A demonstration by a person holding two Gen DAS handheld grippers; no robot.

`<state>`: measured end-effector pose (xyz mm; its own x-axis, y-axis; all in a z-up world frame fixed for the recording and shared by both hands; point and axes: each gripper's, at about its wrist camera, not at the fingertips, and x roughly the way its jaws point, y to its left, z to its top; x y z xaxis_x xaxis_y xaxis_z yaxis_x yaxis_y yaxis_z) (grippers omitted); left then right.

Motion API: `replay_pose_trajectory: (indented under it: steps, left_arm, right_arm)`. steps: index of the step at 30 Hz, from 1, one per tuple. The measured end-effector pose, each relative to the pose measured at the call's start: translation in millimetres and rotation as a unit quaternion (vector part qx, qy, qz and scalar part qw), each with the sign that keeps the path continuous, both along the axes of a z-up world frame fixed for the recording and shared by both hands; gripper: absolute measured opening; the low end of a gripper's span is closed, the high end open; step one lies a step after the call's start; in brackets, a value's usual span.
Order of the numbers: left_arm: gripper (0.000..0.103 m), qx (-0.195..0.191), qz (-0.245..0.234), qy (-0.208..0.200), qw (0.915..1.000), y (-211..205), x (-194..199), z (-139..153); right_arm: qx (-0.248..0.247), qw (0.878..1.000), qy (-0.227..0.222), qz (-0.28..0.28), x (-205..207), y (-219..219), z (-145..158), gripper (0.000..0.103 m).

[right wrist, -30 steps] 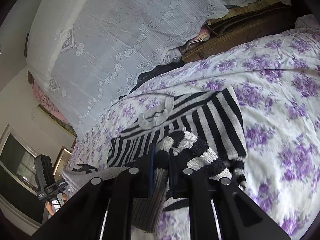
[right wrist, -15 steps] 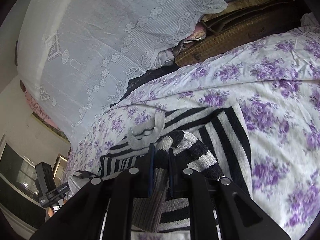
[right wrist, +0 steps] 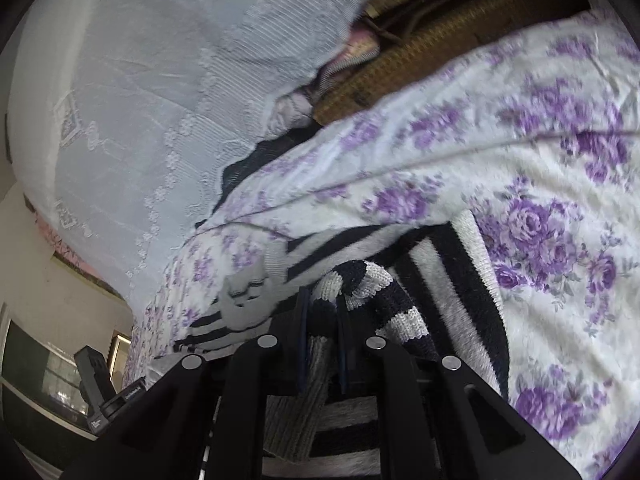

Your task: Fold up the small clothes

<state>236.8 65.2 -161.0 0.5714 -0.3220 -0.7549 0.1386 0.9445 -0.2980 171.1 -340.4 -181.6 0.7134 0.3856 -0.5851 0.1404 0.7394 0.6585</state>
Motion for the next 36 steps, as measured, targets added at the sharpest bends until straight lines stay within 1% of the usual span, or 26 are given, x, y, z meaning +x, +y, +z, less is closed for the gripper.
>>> replay_pose_trajectory:
  steps: [3, 5, 6, 7, 8, 9, 11, 14, 16, 18, 19, 21, 22, 23, 24, 26, 28, 30, 32, 33, 35, 36]
  left_arm:
    - [0.01, 0.018, -0.001, -0.007, 0.9998, -4.8, 4.4, -8.5]
    - [0.01, 0.036, -0.006, -0.021, 0.9991, -9.3, -1.8, -3.4]
    - [0.014, 0.037, -0.008, -0.026, 0.9989, -9.6, -4.6, -0.9]
    - [0.017, 0.035, -0.009, -0.032, 0.9988, -8.3, -9.3, 3.7]
    - [0.029, 0.03, -0.009, -0.037, 0.9988, -6.2, -12.9, 8.2]
    - [0.042, 0.015, -0.012, -0.052, 0.9985, -1.5, -20.8, 17.2]
    - [0.051, 0.001, -0.014, -0.077, 0.997, 4.2, -30.6, 30.3]
    - [0.061, -0.001, -0.019, -0.113, 0.9934, 3.5, -47.3, 47.8]
    - [0.064, 0.015, -0.028, -0.127, 0.9914, -4.8, -52.5, 52.1]
    - [0.068, 0.043, -0.044, -0.147, 0.9873, -17.1, -60.3, 56.1]
    - [0.068, 0.055, -0.046, -0.156, 0.9851, -21.0, -63.3, 57.3]
    - [0.075, 0.061, -0.047, -0.159, 0.9843, -22.1, -63.9, 57.3]
    - [0.077, 0.057, -0.046, -0.155, 0.9853, -22.0, -64.8, 56.7]
    - [0.084, 0.056, -0.039, -0.147, 0.9867, -21.1, -62.5, 54.9]
    - [0.09, 0.069, -0.022, -0.141, 0.9873, -19.1, -58.1, 52.9]
    - [0.091, 0.092, 0.007, -0.131, 0.987, -13.6, -47.4, 48.2]
    - [0.091, 0.092, 0.019, -0.112, 0.9893, -7.6, -36.0, 43.3]
    - [0.091, 0.069, 0.03, -0.091, 0.993, 0.3, -25.1, 41.1]
    - [0.091, 0.048, 0.03, -0.084, 0.9949, 3.9, -21.0, 41.4]
    - [0.091, 0.047, 0.025, -0.08, 0.9954, 3.2, -18.9, 41.2]
    - [0.091, 0.069, 0.025, -0.081, 0.994, -0.6, -15.6, 38.5]
    - [0.091, 0.083, 0.029, -0.089, 0.9921, -0.9, -16.5, 36.4]
  right_arm:
    - [-0.004, 1.0, 0.011, -0.002, 7.5, 0.2, -15.1, 0.014]
    - [0.016, 1.0, 0.008, 0.001, 6.8, -3.2, -20.1, 0.019]
    - [0.026, 1.0, 0.006, 0.004, 5.1, -5.1, -18.6, 0.021]
    - [0.035, 0.999, -0.002, 0.005, 0.9, -7.3, -13.9, 0.031]
    - [0.037, 0.999, -0.015, 0.001, -5.1, -9.7, -7.8, 0.044]
    - [0.033, 0.999, -0.03, -0.004, -11.4, -11.1, 0.4, 0.046]
    - [0.011, 0.997, -0.072, -0.012, -26.8, -11.3, 24.9, 0.046]
    - [-0.017, 0.993, -0.114, -0.019, -43.8, -2.5, 50.4, 0.046]
    - [-0.036, 0.991, -0.125, 0.003, -46.6, 12.7, 59.0, 0.046]
    - [-0.074, 0.99, -0.116, 0.032, -42.9, 35.7, 61.7, 0.046]
    - [-0.104, 0.989, -0.104, 0.034, -40.5, 46.3, 60.0, 0.045]
    - [-0.138, 0.985, -0.099, 0.027, -37.1, 50.7, 57.0, 0.045]
    - [-0.167, 0.981, -0.093, 0.012, -34.2, 49.1, 54.9, 0.045]
    - [-0.183, 0.979, -0.086, 0.002, -31.4, 47.9, 53.3, 0.046]
    - [-0.192, 0.978, -0.076, -0.003, -26.1, 43.6, 51.9, 0.046]
    - [-0.19, 0.98, -0.061, -0.002, -12.5, 34.4, 47.0, 0.046]
    - [-0.199, 0.979, -0.044, -0.002, 2.8, 30.8, 42.4, 0.046]
    - [-0.217, 0.976, -0.023, 0.004, 23.3, 31.2, 35.5, 0.046]
    - [-0.217, 0.976, -0.005, 0.009, 39.4, 32.7, 25.4, 0.048]
    - [-0.212, 0.977, 0.006, 0.017, 45.9, 33.8, 17.8, 0.048]
    - [-0.204, 0.978, 0.02, 0.026, 50.1, 35.2, 1.2, 0.048]
    - [-0.206, 0.978, 0.024, 0.028, 50.3, 36.2, -4.0, 0.048]
